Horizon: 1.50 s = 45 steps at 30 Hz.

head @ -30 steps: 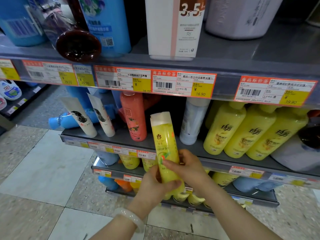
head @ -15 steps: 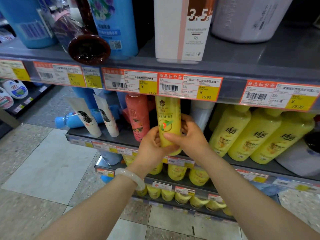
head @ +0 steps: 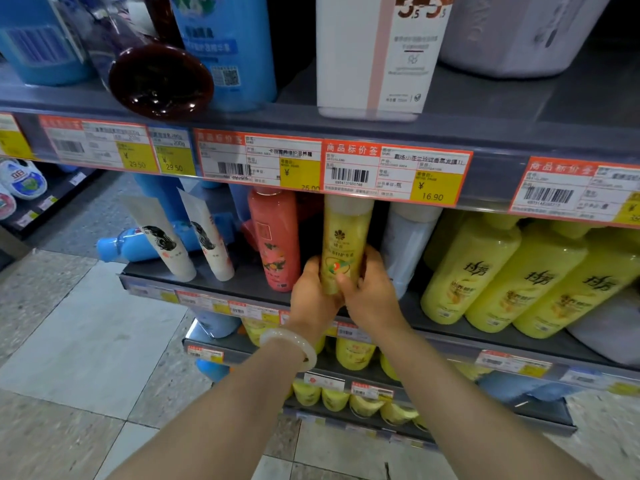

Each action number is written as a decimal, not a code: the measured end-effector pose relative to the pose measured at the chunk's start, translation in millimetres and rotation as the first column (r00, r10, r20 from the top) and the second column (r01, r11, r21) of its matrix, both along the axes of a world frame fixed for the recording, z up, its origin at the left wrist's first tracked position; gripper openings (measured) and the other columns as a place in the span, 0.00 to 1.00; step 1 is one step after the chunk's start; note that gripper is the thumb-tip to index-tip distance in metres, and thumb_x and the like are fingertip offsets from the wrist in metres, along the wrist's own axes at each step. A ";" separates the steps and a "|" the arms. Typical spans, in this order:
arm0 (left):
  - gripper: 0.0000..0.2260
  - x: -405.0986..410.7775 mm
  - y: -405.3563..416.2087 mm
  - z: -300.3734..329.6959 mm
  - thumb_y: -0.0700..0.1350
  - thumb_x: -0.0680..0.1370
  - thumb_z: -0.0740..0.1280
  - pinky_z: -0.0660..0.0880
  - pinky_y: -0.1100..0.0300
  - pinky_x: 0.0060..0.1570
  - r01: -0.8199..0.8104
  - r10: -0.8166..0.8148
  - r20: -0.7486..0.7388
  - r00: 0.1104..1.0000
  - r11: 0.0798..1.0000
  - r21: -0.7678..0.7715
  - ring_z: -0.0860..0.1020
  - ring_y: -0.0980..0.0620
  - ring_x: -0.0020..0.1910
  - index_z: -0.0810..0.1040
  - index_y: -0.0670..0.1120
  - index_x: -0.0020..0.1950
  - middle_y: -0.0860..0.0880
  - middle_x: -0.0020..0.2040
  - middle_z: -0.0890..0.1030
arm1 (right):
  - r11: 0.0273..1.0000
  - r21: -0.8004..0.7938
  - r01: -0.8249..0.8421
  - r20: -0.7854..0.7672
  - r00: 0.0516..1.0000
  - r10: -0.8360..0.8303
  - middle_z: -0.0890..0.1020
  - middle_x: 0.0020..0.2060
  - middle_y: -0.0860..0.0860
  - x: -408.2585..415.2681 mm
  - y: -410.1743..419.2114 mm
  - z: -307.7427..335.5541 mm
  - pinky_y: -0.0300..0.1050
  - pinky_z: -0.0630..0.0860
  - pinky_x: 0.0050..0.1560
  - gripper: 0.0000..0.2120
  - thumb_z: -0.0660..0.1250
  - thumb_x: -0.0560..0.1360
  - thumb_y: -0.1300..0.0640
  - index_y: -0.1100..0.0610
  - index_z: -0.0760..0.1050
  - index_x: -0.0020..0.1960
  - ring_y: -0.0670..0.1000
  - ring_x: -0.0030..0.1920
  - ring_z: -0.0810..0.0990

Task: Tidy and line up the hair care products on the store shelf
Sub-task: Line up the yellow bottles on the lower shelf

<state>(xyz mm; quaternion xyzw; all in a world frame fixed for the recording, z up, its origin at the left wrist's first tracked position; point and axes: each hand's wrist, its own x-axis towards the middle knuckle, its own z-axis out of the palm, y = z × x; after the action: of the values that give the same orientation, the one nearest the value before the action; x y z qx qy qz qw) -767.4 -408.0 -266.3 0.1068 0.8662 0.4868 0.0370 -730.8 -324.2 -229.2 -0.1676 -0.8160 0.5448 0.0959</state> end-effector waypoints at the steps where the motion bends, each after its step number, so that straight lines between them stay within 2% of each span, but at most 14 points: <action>1: 0.04 -0.7 2.2 -2.1 0.39 0.77 0.62 0.74 0.66 0.31 -0.042 0.042 0.024 0.999 0.999 -0.012 0.76 0.54 0.36 0.75 0.45 0.44 0.51 0.34 0.78 | 1.000 -0.016 -0.010 0.006 1.000 0.010 0.78 0.57 0.55 0.7 -0.6 -2.3 0.52 0.75 0.58 0.21 0.64 0.75 0.58 0.55 0.64 0.66 0.55 0.56 0.77; 3: 0.03 -4.7 0.0 -1.4 0.39 0.77 0.62 0.74 0.66 0.34 -0.040 0.041 0.035 0.999 0.998 -0.038 0.75 0.55 0.36 0.75 0.44 0.46 0.52 0.35 0.77 | 0.998 -0.061 -0.007 -0.008 1.000 0.006 0.78 0.56 0.52 4.1 1.7 -5.9 0.43 0.75 0.57 0.19 0.65 0.75 0.58 0.54 0.67 0.65 0.49 0.53 0.78; 5: 0.17 -7.6 3.6 -6.0 0.37 0.71 0.70 0.74 0.61 0.47 -0.007 0.010 0.077 0.997 0.999 -0.037 0.75 0.54 0.44 0.72 0.43 0.58 0.51 0.46 0.77 | 0.996 -0.055 0.066 -0.002 0.998 -0.067 0.78 0.51 0.48 14.9 8.6 -9.2 0.27 0.73 0.48 0.16 0.66 0.74 0.59 0.56 0.71 0.61 0.43 0.47 0.75; 7: 0.27 -9.9 3.5 -8.0 0.38 0.65 0.76 0.76 0.53 0.55 -0.035 0.026 0.154 0.988 0.998 0.053 0.78 0.49 0.50 0.70 0.43 0.60 0.48 0.52 0.80 | 0.981 -0.004 0.195 -0.002 0.981 -0.195 0.76 0.50 0.49 29.3 16.9 -16.9 0.33 0.75 0.50 0.14 0.67 0.73 0.61 0.57 0.71 0.58 0.45 0.47 0.75; 9: 0.28 -11.0 4.5 -5.5 0.38 0.63 0.77 0.76 0.46 0.56 -0.083 0.061 0.197 0.979 0.991 0.108 0.80 0.45 0.53 0.70 0.44 0.60 0.44 0.54 0.81 | 0.959 0.001 0.284 -0.043 0.958 -0.284 0.76 0.52 0.54 38.7 21.5 -25.4 0.48 0.77 0.56 0.15 0.68 0.72 0.62 0.58 0.70 0.57 0.49 0.50 0.77; 11: 0.29 -13.4 5.7 -7.4 0.38 0.63 0.78 0.76 0.46 0.57 -0.072 0.045 0.205 0.978 0.989 0.126 0.79 0.45 0.55 0.70 0.44 0.60 0.44 0.54 0.81 | 0.950 0.026 0.311 -0.073 0.948 -0.309 0.74 0.57 0.57 38.0 23.5 -27.4 0.52 0.74 0.61 0.22 0.70 0.71 0.60 0.61 0.67 0.62 0.52 0.57 0.76; 23: 0.31 -16.9 5.9 -21.4 0.39 0.64 0.78 0.76 0.47 0.58 -0.053 0.029 0.157 0.987 0.987 0.153 0.79 0.46 0.56 0.69 0.46 0.63 0.46 0.56 0.81 | 0.883 0.108 0.457 -0.125 0.887 -0.444 0.77 0.50 0.64 -6.0 39.3 -25.9 0.44 0.69 0.42 0.33 0.79 0.59 0.55 0.68 0.67 0.55 0.62 0.51 0.77; 26: 0.30 -17.0 4.9 -23.1 0.39 0.64 0.77 0.76 0.47 0.58 -0.061 0.036 0.146 0.989 0.983 0.171 0.79 0.47 0.56 0.68 0.46 0.63 0.46 0.55 0.81 | 0.873 0.268 0.408 -0.129 0.913 -0.387 0.75 0.52 0.64 -4.0 36.6 -27.2 0.46 0.69 0.45 0.38 0.80 0.58 0.53 0.69 0.66 0.59 0.62 0.54 0.74; 28: 0.30 -17.1 4.8 -23.2 0.39 0.65 0.77 0.76 0.47 0.58 -0.057 0.030 0.150 0.988 0.983 0.176 0.79 0.48 0.55 0.68 0.48 0.62 0.48 0.55 0.81 | 0.912 0.239 0.333 -0.109 0.943 -0.316 0.72 0.57 0.62 0.9 36.5 -28.1 0.49 0.73 0.55 0.39 0.78 0.60 0.58 0.66 0.63 0.65 0.60 0.58 0.72; 32: 0.30 -17.9 3.1 -22.5 0.38 0.65 0.77 0.75 0.47 0.59 -0.038 0.007 0.170 0.985 0.982 0.185 0.79 0.49 0.56 0.68 0.48 0.63 0.48 0.56 0.80 | 0.980 0.064 0.189 -0.119 0.976 -0.181 0.73 0.57 0.52 12.7 44.5 -32.5 0.26 0.71 0.52 0.33 0.71 0.68 0.67 0.59 0.60 0.68 0.48 0.57 0.73; 36: 0.31 -17.1 1.9 -23.0 0.40 0.66 0.77 0.76 0.50 0.59 -0.029 -0.001 0.163 0.987 0.982 0.186 0.79 0.51 0.57 0.67 0.48 0.64 0.51 0.56 0.80 | 0.955 0.092 0.281 -0.090 0.958 -0.273 0.67 0.57 0.53 11.0 35.7 -36.7 0.41 0.69 0.59 0.44 0.80 0.59 0.59 0.62 0.61 0.68 0.49 0.58 0.68; 39: 0.30 -16.6 1.0 -23.7 0.39 0.66 0.76 0.75 0.49 0.60 -0.032 -0.002 0.175 0.985 0.981 0.190 0.78 0.51 0.57 0.67 0.48 0.65 0.50 0.56 0.79 | 0.980 -0.052 0.194 -0.134 0.971 -0.199 0.70 0.59 0.55 18.4 28.2 -45.1 0.51 0.75 0.59 0.37 0.74 0.65 0.61 0.61 0.59 0.68 0.53 0.60 0.73; 42: 0.32 -16.8 0.9 -24.8 0.39 0.66 0.77 0.75 0.48 0.61 -0.025 -0.009 0.179 0.984 0.982 0.186 0.78 0.51 0.58 0.67 0.49 0.66 0.49 0.58 0.79 | 0.976 -0.053 0.209 -0.120 0.969 -0.214 0.74 0.60 0.53 19.8 36.6 -49.2 0.40 0.77 0.57 0.36 0.73 0.67 0.63 0.59 0.59 0.69 0.49 0.60 0.75; 45: 0.32 -16.9 2.0 -23.5 0.39 0.66 0.77 0.75 0.48 0.60 -0.021 -0.014 0.174 0.985 0.981 0.195 0.78 0.52 0.57 0.67 0.48 0.66 0.49 0.58 0.79 | 0.959 0.000 0.283 -0.110 0.953 -0.281 0.74 0.58 0.57 9.9 40.5 -47.8 0.50 0.77 0.57 0.39 0.79 0.60 0.60 0.60 0.65 0.65 0.53 0.58 0.76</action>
<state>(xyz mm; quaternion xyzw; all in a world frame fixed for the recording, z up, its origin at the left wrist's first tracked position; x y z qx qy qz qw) -784.3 -406.0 -289.8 0.0655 0.8075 0.5774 0.1010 -720.9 -283.7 -277.0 -0.2515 -0.7816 0.5273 0.2185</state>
